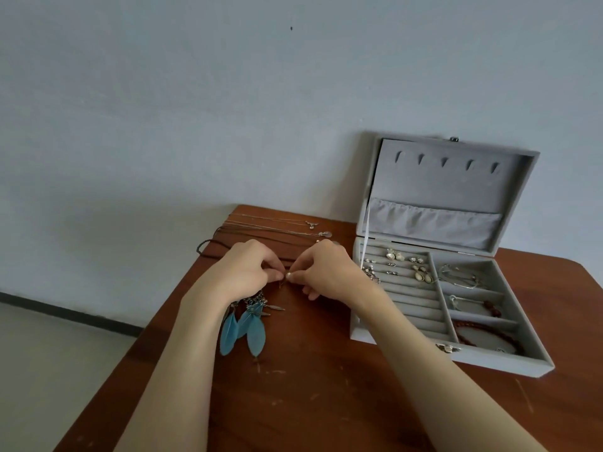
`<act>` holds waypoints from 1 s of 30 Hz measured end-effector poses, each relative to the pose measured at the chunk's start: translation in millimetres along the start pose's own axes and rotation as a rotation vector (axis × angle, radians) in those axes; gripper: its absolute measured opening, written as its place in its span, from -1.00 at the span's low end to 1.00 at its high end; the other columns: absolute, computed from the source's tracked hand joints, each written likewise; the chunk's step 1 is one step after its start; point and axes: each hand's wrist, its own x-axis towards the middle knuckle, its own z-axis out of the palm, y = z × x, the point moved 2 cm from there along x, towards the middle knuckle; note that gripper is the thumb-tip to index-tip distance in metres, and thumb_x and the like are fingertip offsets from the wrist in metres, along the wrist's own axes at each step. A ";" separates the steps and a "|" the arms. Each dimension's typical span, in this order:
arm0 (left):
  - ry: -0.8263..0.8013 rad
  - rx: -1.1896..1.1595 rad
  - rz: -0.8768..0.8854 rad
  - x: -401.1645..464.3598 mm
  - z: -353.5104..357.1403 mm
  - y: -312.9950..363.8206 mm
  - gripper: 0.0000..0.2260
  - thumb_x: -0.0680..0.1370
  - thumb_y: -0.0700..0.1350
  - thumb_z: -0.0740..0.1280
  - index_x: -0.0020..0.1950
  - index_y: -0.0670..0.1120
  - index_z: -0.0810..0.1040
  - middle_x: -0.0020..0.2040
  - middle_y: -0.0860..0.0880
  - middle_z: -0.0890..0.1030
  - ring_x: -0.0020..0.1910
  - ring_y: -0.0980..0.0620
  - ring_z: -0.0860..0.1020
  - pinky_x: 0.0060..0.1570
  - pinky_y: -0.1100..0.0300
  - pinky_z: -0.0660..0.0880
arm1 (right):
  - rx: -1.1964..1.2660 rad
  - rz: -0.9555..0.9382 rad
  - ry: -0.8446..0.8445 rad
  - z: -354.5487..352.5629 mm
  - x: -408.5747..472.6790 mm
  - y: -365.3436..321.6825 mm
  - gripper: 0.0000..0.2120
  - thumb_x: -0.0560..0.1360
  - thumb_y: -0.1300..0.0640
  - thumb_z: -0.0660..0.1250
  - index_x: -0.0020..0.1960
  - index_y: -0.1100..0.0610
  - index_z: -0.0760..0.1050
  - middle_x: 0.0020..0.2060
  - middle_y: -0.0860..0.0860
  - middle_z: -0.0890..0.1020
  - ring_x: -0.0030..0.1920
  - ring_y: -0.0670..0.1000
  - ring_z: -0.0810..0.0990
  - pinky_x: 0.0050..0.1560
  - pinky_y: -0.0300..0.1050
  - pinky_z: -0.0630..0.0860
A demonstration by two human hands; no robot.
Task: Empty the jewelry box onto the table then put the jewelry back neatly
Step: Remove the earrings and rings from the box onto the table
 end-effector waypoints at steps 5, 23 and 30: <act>0.041 -0.029 0.010 -0.1 0.6 0.1 -0.84 0.51 -0.10 0.35 0.06 0.00 0.64 0.18 -0.02 0.59 0.17 0.02 0.51 0.01 0.24 0.36 | 0.019 -0.005 0.033 2.5 -0.9 0.8 -0.84 0.47 0.17 0.38 0.02 0.18 0.62 -0.40 0.03 0.57 -0.48 -0.09 0.54 -0.27 -0.25 0.58; 0.224 -0.078 0.115 -9.2 -4.7 15.8 -0.82 0.53 -0.11 0.32 0.12 0.02 0.57 0.05 0.08 0.57 0.02 0.16 0.44 0.01 0.29 0.28 | 0.180 -0.091 0.125 -35.7 -39.5 6.6 -0.86 0.49 0.21 0.34 0.03 0.15 0.60 -0.36 0.07 0.65 -0.46 -0.11 0.60 -0.23 -0.30 0.59; 0.276 -0.150 0.461 -16.0 20.8 70.8 -0.77 0.53 -0.17 0.31 0.17 0.00 0.55 -0.08 0.13 0.53 -0.13 0.25 0.49 -0.19 0.54 0.34 | 0.212 -0.005 0.449 -98.9 -61.9 58.1 -0.90 0.51 0.17 0.31 -0.08 0.16 0.59 -0.30 0.02 0.65 -0.34 -0.09 0.58 -0.23 -0.20 0.56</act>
